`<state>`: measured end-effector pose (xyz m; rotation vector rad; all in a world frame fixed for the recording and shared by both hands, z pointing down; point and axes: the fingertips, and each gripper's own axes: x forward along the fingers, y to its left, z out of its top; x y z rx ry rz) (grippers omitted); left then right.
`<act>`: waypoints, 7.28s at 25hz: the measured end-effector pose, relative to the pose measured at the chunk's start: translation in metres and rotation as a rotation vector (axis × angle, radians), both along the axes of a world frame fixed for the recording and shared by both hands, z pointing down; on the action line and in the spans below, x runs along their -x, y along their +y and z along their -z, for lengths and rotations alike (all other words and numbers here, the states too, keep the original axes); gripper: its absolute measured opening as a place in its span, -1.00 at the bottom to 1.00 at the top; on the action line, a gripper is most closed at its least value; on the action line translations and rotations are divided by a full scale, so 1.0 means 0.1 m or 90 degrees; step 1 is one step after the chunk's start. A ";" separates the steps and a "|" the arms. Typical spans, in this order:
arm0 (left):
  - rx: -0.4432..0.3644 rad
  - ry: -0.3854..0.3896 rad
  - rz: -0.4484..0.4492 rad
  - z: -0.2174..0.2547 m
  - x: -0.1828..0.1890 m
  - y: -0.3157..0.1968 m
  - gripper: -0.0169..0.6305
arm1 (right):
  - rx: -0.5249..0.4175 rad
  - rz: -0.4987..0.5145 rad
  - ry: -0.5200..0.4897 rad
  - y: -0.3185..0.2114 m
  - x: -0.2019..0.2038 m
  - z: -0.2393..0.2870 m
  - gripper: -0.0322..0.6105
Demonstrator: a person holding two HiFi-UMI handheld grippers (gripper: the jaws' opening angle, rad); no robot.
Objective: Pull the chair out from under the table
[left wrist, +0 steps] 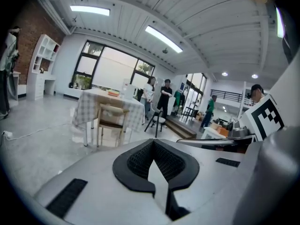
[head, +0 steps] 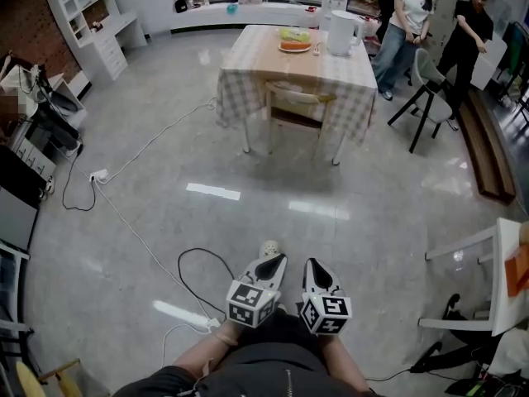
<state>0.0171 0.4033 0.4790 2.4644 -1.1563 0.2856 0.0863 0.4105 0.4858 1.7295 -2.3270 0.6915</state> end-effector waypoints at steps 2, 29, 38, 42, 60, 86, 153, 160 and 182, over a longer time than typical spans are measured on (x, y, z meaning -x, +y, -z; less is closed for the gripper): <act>0.000 0.003 0.001 -0.01 -0.01 -0.13 -0.92 | 0.009 0.003 -0.002 -0.12 0.01 -0.05 -0.86; -0.037 -0.011 -0.059 0.38 0.15 -2.60 -0.92 | -0.023 -0.003 0.000 -2.75 0.33 0.41 -0.86; -0.031 -0.012 -0.076 0.30 0.31 -3.17 -0.92 | -0.011 -0.019 -0.013 -3.32 0.45 0.32 -0.86; -0.027 -0.005 -0.083 0.28 0.34 -3.42 -0.92 | -0.011 -0.034 -0.019 -3.56 0.47 0.30 -0.86; -0.003 0.005 -0.049 0.18 0.48 -3.91 -0.92 | 0.041 -0.052 -0.060 -4.04 0.47 0.14 -0.86; -0.017 -0.057 -0.022 0.09 0.20 -5.71 -0.92 | 0.071 0.004 -0.108 -5.92 0.07 -0.02 -0.86; -0.006 -0.694 -0.693 -2.00 -0.40 -8.02 -0.12 | 0.211 0.708 0.537 -8.03 -0.04 -1.89 -0.22; 0.021 -0.707 -0.684 -2.18 -0.42 -8.18 -0.14 | 0.206 0.742 0.567 -8.05 -0.01 -2.04 -0.22; 0.034 -0.773 -0.745 -2.20 -0.38 -8.06 -0.41 | 0.207 0.818 0.642 -7.99 -0.07 -2.17 -0.48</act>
